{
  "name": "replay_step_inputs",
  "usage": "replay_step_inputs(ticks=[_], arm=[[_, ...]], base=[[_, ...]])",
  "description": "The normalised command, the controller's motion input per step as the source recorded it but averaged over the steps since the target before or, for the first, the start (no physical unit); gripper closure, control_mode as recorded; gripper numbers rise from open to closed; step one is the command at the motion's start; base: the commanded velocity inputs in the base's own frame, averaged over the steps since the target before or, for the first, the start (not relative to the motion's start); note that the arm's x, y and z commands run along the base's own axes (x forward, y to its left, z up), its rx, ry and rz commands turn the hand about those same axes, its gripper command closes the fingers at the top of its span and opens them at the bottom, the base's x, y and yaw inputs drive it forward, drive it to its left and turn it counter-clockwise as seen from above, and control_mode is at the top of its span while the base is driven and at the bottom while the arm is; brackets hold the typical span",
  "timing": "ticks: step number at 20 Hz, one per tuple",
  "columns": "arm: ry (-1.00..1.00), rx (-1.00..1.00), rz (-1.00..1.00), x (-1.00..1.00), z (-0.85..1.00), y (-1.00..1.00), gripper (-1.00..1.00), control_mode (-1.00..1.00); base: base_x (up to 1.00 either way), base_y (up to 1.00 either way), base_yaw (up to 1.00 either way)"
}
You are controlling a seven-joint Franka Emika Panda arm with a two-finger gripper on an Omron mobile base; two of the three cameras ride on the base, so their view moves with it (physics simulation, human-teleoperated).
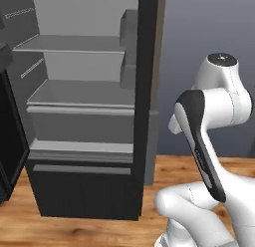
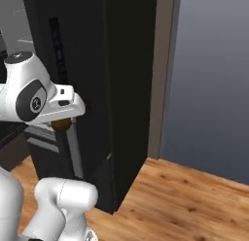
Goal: Place the liquor on the top shelf of the fridge to keep it out of children's reach, and place the kiwi and avocado on lower shelves for easy access.
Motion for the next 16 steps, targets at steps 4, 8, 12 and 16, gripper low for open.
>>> replay_step_inputs(ticks=[4, 8, 12, 16], arm=[[0.00, 0.00, 0.00, 0.00, 0.00, 0.00, 1.00, 1.00], [0.00, 0.00, 0.00, 0.00, 0.00, 0.00, 1.00, 1.00], [0.00, 0.00, 0.00, 0.00, 0.00, 0.00, 1.00, 1.00], [0.00, 0.00, 0.00, 0.00, 0.00, 0.00, 1.00, 1.00]], base=[[0.00, 0.88, 0.68], [0.14, 0.93, 0.60], [0.26, 0.95, 0.52], [0.34, 0.89, 0.39]])
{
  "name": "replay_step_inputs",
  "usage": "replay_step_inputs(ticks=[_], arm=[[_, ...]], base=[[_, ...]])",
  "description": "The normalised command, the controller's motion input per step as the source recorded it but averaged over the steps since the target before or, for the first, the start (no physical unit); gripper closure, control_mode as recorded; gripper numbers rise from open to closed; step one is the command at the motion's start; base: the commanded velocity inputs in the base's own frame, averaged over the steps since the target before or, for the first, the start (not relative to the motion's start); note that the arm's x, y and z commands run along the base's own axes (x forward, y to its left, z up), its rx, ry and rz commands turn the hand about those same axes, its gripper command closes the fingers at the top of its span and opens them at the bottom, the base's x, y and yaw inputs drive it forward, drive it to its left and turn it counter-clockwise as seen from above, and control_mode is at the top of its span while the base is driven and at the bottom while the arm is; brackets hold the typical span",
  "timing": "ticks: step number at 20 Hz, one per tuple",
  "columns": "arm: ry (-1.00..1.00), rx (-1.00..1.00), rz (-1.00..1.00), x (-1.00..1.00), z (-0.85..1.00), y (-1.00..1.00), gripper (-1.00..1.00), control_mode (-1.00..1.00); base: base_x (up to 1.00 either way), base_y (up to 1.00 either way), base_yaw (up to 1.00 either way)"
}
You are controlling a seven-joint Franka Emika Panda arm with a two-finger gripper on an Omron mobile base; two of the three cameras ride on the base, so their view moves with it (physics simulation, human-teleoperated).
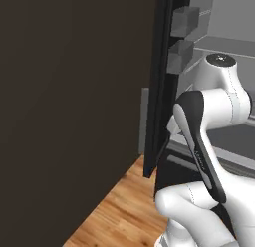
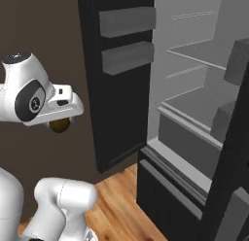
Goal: Place the liquor on the top shelf of the fridge to keep it out of children's reach, and place the kiwi and avocado on lower shelves for easy access.
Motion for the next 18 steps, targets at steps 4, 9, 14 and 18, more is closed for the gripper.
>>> replay_step_inputs(ticks=[4, 9, 14, 18], arm=[[0.00, 0.00, 0.00, 0.00, 0.00, 0.00, 1.00, 1.00], [0.00, 0.00, 0.00, 0.00, 0.00, 0.00, 1.00, 1.00], [0.00, 0.00, 0.00, 0.00, 0.00, 0.00, 1.00, 1.00], [0.00, 0.00, 0.00, 0.00, 0.00, 0.00, 1.00, 1.00]], base=[[0.31, 0.50, 0.03], [0.11, 0.10, -0.35], [0.03, 0.00, -0.65], [0.02, 0.00, -0.80]])
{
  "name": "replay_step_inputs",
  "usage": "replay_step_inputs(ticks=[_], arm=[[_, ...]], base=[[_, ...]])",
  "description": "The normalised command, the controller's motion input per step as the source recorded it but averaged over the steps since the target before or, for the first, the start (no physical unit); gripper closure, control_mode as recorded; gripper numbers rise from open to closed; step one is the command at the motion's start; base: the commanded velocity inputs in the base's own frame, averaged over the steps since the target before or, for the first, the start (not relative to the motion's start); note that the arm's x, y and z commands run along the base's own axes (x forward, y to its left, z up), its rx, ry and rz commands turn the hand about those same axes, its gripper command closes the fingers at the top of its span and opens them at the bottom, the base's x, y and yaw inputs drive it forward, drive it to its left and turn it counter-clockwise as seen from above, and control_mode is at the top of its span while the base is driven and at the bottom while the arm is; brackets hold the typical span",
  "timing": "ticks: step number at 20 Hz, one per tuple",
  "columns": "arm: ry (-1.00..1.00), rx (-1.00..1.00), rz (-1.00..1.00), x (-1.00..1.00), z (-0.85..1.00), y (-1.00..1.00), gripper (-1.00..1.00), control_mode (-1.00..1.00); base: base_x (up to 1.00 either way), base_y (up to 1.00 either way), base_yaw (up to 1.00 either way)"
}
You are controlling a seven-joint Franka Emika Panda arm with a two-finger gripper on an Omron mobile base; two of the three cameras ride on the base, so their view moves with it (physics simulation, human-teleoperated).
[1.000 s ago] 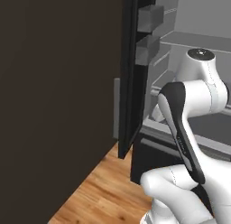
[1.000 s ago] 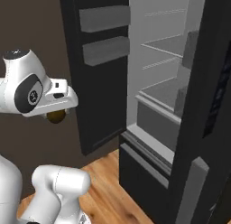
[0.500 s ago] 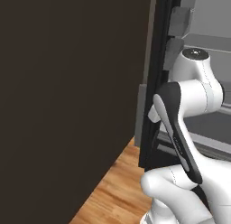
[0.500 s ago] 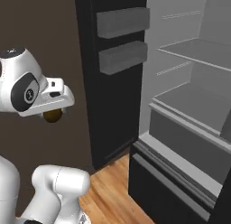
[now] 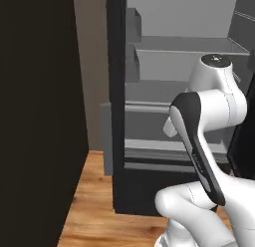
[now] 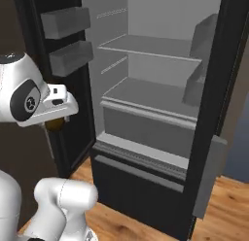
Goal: Place the liquor on the top shelf of the fridge to keep it out of children's reach, and place the kiwi and avocado on lower shelves for easy access.
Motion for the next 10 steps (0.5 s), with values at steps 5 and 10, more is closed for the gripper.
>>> replay_step_inputs(ticks=[5, 10], arm=[[0.00, 0.00, 0.00, 0.00, 0.00, 0.00, 1.00, 1.00], [0.00, 0.00, 0.00, 0.00, 0.00, 0.00, 1.00, 1.00]], base=[[0.08, 0.20, -0.80], [0.18, 0.61, -0.48]])
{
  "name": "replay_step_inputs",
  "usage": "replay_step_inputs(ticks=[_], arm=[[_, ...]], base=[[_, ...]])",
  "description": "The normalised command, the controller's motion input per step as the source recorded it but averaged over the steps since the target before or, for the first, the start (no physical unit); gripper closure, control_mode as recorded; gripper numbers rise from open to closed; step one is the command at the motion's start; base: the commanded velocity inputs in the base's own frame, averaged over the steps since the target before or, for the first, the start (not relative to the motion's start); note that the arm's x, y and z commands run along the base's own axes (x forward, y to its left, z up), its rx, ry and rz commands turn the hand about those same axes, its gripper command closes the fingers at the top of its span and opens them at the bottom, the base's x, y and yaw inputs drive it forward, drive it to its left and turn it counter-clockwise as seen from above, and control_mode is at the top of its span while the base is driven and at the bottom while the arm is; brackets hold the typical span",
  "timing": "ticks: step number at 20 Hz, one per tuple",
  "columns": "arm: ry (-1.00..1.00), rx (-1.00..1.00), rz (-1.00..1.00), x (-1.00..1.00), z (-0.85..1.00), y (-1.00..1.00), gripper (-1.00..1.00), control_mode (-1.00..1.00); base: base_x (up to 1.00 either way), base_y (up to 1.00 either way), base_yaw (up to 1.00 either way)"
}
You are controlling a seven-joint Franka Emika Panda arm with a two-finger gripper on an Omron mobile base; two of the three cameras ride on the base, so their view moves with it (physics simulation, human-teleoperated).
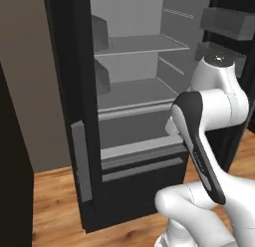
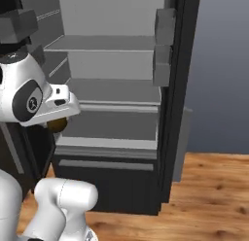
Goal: Place the liquor on the top shelf of the fridge to keep it out of children's reach, and place the kiwi and avocado on lower shelves for easy access.
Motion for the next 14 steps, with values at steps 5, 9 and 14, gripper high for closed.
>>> replay_step_inputs(ticks=[5, 9, 14], arm=[[0.00, 0.00, 0.00, 0.00, 0.00, 0.00, 1.00, 1.00], [0.00, 0.00, 0.00, 0.00, 0.00, 0.00, 1.00, 1.00], [0.00, 0.00, 0.00, 0.00, 0.00, 0.00, 1.00, 1.00]], base=[[0.41, 0.38, -0.07], [0.65, 0.02, 0.05], [0.71, -0.22, 0.17]])
